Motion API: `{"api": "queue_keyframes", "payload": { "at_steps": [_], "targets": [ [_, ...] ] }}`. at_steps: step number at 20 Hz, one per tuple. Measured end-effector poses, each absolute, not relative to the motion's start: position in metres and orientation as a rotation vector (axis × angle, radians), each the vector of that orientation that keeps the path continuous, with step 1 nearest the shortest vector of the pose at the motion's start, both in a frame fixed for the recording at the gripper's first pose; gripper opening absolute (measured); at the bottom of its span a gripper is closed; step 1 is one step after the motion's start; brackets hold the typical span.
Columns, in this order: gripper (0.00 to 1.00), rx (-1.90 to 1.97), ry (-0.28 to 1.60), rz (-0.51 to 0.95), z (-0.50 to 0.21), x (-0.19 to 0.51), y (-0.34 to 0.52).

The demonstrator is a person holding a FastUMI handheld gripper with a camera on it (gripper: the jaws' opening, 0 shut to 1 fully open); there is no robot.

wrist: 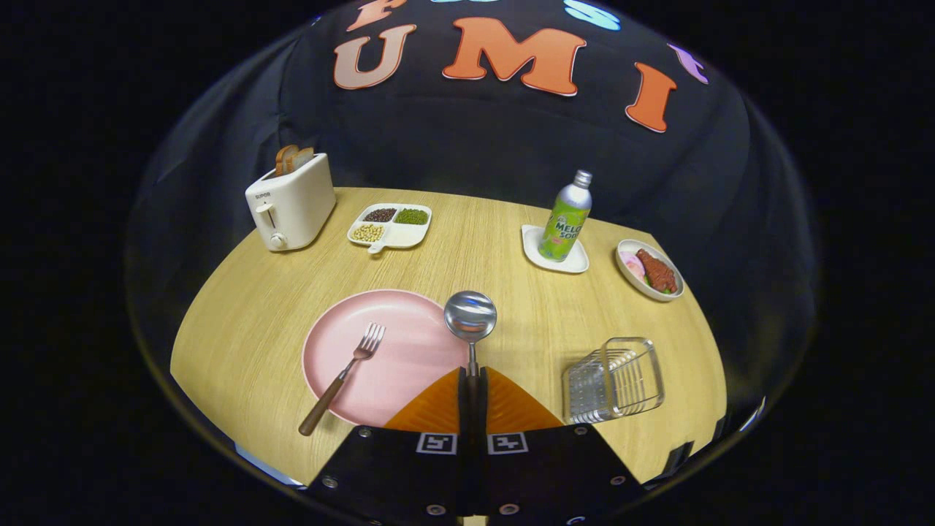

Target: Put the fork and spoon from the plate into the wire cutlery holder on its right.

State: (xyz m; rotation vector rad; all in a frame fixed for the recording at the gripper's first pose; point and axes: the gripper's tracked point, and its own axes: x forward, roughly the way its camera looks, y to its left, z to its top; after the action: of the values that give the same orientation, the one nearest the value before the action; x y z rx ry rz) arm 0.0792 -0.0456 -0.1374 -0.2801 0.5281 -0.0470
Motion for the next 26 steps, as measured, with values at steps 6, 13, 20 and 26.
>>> {"api": "queue_keyframes", "payload": {
  "at_steps": [6, 13, 20, 26],
  "targets": [
    [0.01, -0.241, 0.548, -0.069, -0.102, 0.053, -0.094],
    [0.01, -0.316, 0.651, -0.142, -0.103, 0.016, -0.161],
    [0.02, -0.317, 0.803, -0.121, -0.123, 0.002, -0.179],
    [0.03, -0.337, 0.940, -0.082, -0.132, 0.018, -0.183]
  ]
}}
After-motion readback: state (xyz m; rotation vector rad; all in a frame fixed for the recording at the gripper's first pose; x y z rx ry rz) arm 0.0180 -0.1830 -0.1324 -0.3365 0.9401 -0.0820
